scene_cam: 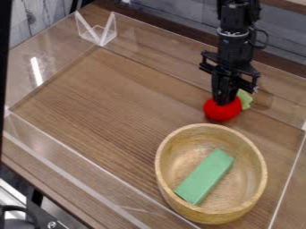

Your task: Move the red object to the right side of the table

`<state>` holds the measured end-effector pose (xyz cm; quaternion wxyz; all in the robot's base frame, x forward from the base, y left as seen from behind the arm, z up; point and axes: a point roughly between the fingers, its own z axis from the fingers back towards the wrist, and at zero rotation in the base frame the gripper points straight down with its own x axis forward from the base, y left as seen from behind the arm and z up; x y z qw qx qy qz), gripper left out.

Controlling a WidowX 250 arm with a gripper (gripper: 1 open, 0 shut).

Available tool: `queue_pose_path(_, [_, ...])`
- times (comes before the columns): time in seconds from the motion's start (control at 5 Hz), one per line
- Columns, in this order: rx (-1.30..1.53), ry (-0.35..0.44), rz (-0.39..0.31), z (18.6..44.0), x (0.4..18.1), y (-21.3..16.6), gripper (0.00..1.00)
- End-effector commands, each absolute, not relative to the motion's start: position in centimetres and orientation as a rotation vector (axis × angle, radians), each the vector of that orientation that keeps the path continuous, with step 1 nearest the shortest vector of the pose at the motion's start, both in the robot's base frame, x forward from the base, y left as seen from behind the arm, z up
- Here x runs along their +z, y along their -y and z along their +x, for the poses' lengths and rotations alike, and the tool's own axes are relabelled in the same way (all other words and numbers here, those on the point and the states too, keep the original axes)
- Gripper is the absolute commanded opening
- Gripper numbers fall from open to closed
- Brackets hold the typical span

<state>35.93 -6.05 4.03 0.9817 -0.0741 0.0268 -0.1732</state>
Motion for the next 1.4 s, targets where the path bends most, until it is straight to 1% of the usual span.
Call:
queue_pose_path(0.0, [-0.358, -0.001, -0.14, 37.0, 5.0, 6.4, 0.0])
queue_pose_path(0.6, [-0.355, -0.004, -0.142, 37.4, 4.2, 6.6, 0.0])
queue_pose_path(0.8, [-0.354, -0.006, -0.142, 37.3, 4.4, 6.6, 1.0])
queue_pose_path(1.0, [-0.352, -0.007, -0.142, 37.3, 4.7, 6.5, 1.0])
queue_pose_path(1.2, [-0.345, 0.001, -0.142, 37.2, 5.4, 6.3, 1.0])
